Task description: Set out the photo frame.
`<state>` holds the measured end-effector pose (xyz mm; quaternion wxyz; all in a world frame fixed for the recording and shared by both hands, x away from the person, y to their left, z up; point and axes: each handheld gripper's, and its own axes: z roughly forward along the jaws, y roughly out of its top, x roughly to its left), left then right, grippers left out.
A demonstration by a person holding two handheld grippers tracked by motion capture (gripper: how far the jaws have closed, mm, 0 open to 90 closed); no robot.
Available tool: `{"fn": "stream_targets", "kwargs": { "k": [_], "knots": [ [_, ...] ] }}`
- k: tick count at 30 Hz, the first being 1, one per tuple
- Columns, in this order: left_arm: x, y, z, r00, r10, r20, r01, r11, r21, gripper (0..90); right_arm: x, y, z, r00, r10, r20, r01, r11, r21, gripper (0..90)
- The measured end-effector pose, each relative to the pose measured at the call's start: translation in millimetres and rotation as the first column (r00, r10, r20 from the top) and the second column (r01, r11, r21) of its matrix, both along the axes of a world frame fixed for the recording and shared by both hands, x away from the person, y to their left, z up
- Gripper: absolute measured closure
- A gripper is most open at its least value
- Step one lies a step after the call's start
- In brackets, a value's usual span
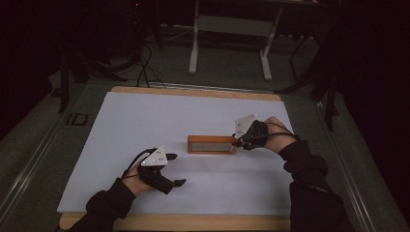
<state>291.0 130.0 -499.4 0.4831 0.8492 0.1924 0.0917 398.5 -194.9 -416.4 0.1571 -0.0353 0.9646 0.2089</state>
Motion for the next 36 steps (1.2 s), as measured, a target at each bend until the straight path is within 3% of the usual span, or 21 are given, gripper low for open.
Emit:
{"fn": "stream_targets", "kwargs": {
  "k": [9,16,24,36],
  "knots": [
    [0.6,1.7,-2.2,0.9999,0.011,0.008,-0.011,0.9999,0.002,7.4,22.5,2.3,0.8,0.9962,-0.058,-0.065,0.059,0.998,0.014,66.5],
    [1.6,2.6,-3.6,0.9998,0.017,0.009,-0.017,0.9998,-0.005,7.4,30.9,3.9,0.0,0.9955,-0.072,-0.062,0.074,0.997,0.021,65.6],
    [2.7,3.2,-6.2,0.9997,0.024,0.004,-0.024,0.9997,-0.006,7.4,46.5,4.3,-1.1,0.9902,-0.099,-0.098,0.104,0.994,0.042,64.4],
    [3.0,3.8,-8.8,0.9998,0.022,0.001,-0.022,0.9998,-0.002,7.4,63.3,8.8,-3.9,0.9840,-0.130,-0.122,0.132,0.991,0.012,60.0]
  ]
}}
